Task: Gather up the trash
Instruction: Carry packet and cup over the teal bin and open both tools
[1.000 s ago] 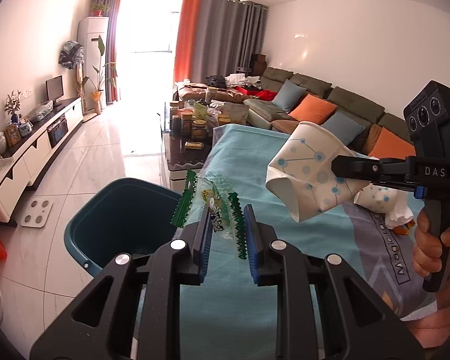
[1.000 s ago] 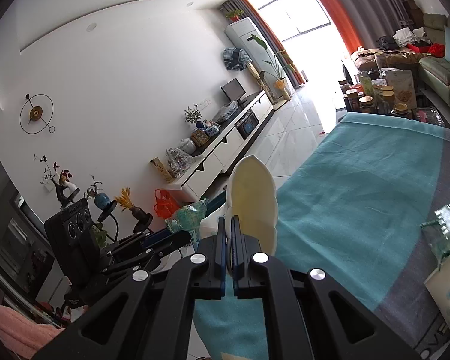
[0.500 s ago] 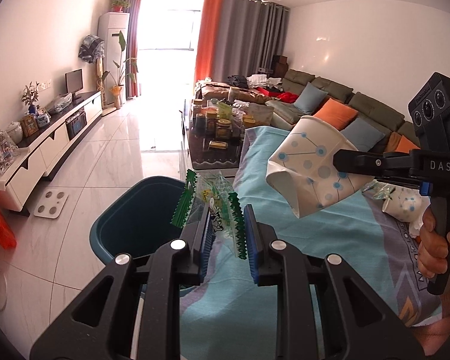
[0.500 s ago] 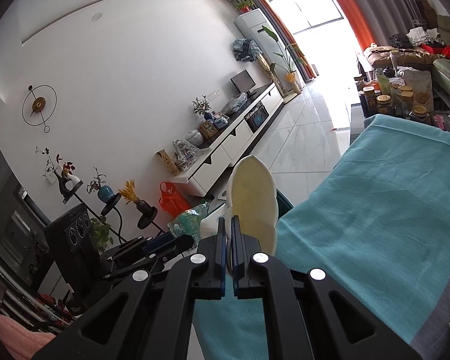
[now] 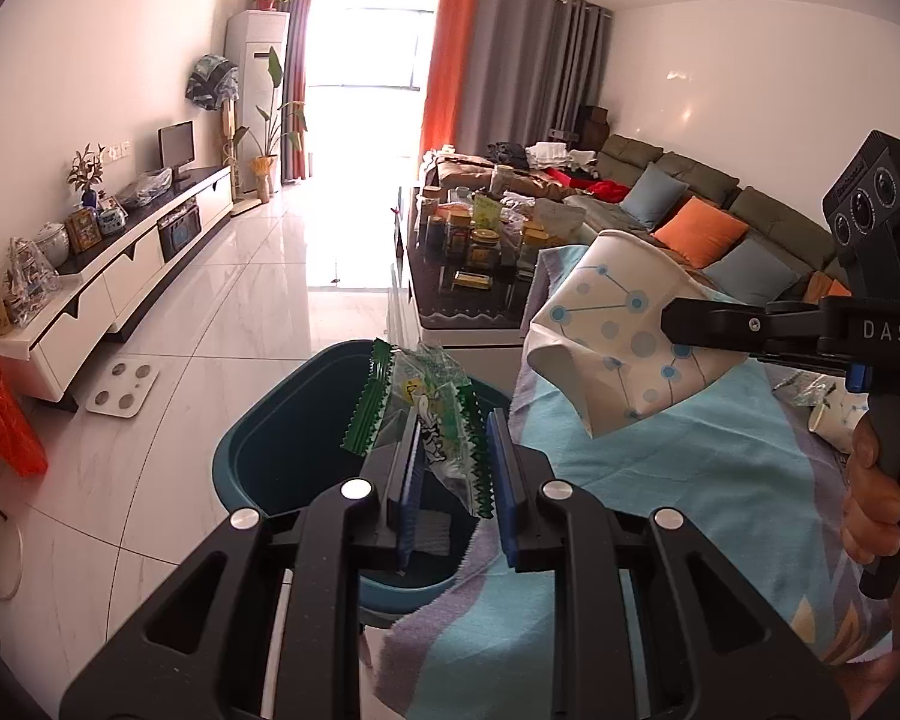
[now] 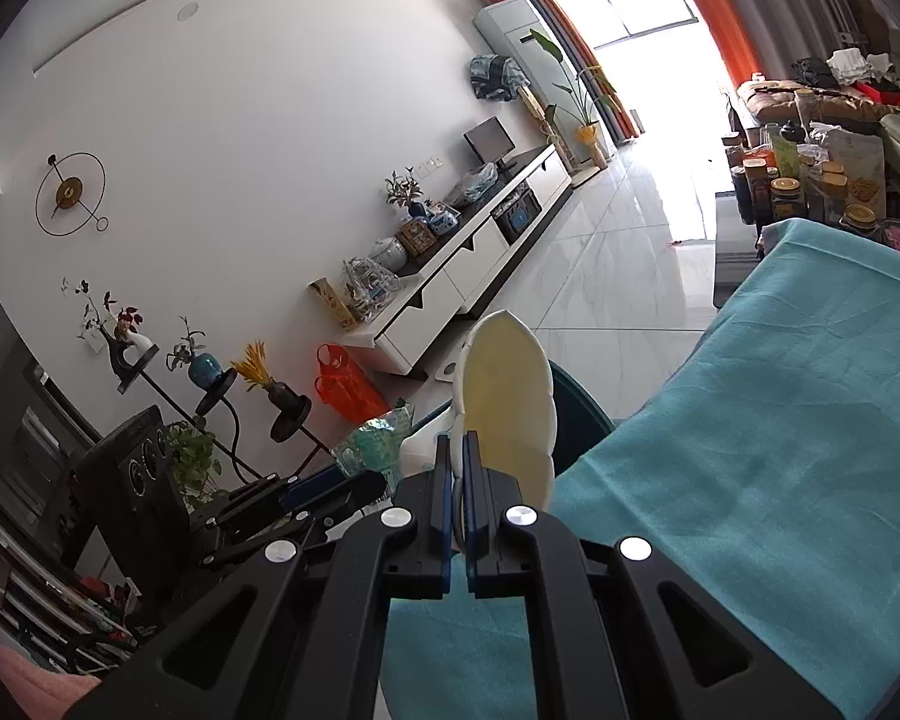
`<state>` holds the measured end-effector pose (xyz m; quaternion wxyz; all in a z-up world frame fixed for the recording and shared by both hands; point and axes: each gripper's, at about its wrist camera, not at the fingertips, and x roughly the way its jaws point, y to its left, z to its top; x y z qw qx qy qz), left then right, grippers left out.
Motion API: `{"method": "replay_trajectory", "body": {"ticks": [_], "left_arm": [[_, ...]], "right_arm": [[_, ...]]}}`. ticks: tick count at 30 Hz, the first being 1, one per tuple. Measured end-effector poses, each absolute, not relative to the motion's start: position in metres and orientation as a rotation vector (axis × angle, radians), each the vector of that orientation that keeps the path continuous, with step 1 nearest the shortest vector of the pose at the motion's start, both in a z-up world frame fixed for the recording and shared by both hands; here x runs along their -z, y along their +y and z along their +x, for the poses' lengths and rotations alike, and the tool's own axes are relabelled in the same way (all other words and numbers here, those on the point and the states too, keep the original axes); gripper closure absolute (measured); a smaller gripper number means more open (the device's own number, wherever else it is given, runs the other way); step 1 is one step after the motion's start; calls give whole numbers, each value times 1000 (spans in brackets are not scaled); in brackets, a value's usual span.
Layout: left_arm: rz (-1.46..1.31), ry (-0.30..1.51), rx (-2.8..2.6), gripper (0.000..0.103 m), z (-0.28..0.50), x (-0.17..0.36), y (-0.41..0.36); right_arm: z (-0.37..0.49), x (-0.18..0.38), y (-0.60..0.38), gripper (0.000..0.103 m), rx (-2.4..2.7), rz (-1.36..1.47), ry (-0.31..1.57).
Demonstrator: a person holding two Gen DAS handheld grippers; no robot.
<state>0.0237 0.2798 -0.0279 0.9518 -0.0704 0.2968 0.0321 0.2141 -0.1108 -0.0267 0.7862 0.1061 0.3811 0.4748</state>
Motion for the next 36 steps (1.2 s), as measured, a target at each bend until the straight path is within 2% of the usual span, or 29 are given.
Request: {"method": "replay_trajectory", "body": {"ticks": [36], "left_arm": [[-189,786,-169,81,121,107,315]], "right_arm": [[251,79,-19,99,-942,61,1002]]}}
